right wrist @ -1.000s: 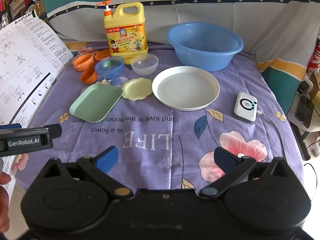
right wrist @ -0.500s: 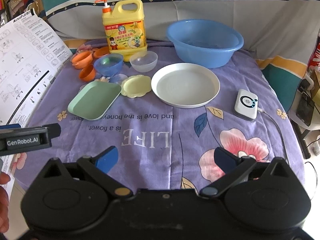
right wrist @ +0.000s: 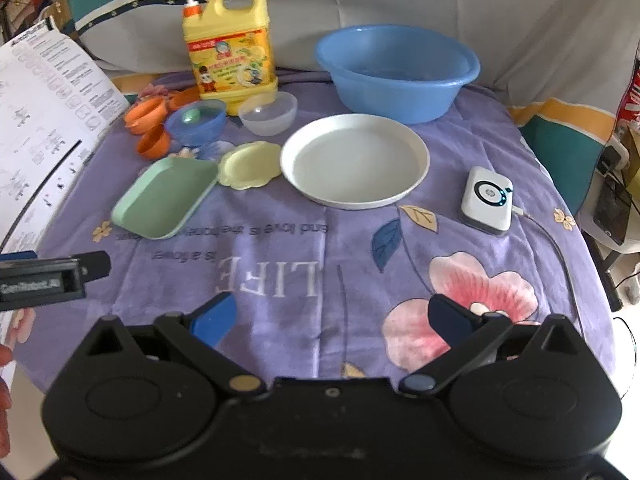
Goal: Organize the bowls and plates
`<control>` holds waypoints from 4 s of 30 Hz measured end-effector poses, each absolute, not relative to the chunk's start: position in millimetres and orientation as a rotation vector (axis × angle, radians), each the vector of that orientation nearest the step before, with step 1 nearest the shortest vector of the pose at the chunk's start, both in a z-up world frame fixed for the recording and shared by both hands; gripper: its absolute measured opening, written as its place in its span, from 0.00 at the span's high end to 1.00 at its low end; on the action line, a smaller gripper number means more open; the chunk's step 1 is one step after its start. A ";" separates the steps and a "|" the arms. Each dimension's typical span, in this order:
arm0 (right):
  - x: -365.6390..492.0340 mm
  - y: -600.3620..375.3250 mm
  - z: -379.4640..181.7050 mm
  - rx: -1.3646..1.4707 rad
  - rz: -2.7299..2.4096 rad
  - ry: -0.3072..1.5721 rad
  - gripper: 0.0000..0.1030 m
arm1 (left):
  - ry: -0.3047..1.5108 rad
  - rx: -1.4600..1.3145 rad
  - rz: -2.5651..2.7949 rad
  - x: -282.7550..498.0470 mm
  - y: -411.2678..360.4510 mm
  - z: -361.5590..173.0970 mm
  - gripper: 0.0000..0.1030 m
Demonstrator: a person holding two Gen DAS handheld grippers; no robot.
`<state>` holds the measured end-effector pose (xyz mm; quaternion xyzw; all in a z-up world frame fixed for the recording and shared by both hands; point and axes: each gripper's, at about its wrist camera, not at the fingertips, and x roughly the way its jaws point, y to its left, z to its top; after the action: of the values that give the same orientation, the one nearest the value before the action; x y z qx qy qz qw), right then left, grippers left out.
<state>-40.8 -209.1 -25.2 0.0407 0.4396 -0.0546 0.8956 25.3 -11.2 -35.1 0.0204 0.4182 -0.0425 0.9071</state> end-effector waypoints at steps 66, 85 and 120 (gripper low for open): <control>156.1 -333.5 -102.6 0.101 -0.051 0.903 0.71 | 0.991 0.117 -0.318 171.5 -167.5 -107.1 0.58; 47.7 -181.9 -27.4 -0.028 0.084 0.884 0.71 | 0.910 0.084 -0.244 72.6 -15.5 -30.8 0.58; 52.8 46.2 -95.8 -0.143 0.295 1.138 0.69 | 1.086 -0.030 -0.016 36.4 190.8 -112.1 0.56</control>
<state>52.8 46.2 -95.8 -0.0673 0.5364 0.1390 0.8297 36.4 190.8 -112.1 -0.0145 0.5168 -0.0077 0.8560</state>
